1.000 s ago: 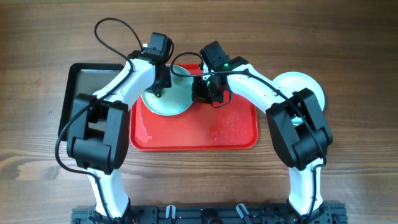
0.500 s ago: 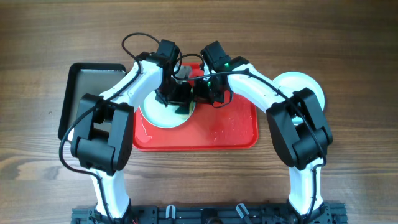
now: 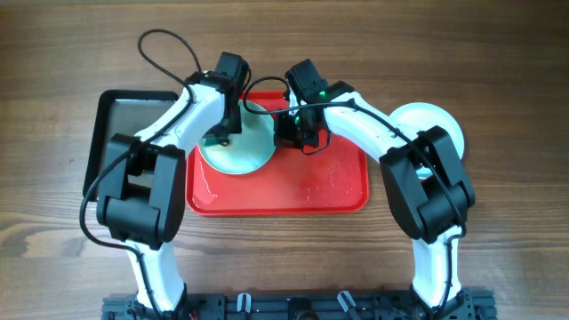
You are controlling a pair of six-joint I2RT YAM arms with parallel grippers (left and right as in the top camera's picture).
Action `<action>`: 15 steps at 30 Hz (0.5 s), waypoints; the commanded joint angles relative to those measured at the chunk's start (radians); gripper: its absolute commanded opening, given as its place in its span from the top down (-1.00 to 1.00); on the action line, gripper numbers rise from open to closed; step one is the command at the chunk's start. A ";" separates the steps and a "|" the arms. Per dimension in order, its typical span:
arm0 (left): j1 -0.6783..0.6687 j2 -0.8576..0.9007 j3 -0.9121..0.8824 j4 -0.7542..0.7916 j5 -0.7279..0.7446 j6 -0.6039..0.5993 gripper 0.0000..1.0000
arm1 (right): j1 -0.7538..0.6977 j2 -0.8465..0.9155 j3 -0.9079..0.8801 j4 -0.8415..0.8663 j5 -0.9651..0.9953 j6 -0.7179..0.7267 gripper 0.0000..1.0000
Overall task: Clean dirty plates on tray and stack at the side
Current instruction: 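Scrub the light-blue plate with the sponge while right gripper holds it, then move the sponge back toward the black tray with the left gripper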
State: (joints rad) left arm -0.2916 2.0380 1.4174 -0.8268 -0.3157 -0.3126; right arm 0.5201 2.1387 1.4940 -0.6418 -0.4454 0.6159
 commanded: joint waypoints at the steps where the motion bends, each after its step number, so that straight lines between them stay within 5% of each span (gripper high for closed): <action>1: 0.019 0.021 -0.009 0.132 -0.126 -0.066 0.92 | -0.007 0.014 -0.011 -0.009 0.032 -0.014 0.91; 3: 0.019 0.021 -0.009 0.200 -0.033 -0.061 0.92 | -0.007 0.014 -0.011 -0.009 0.032 -0.014 0.91; 9: 0.019 0.021 -0.009 0.293 0.646 0.165 0.92 | -0.007 0.014 -0.011 -0.009 0.032 -0.015 0.91; 15: 0.019 0.021 -0.009 0.209 0.932 0.274 0.92 | -0.007 0.014 -0.011 -0.010 0.032 -0.015 0.91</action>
State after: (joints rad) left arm -0.2680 2.0422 1.4090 -0.5716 0.3046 -0.1608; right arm 0.5171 2.1387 1.4944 -0.6384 -0.4461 0.6163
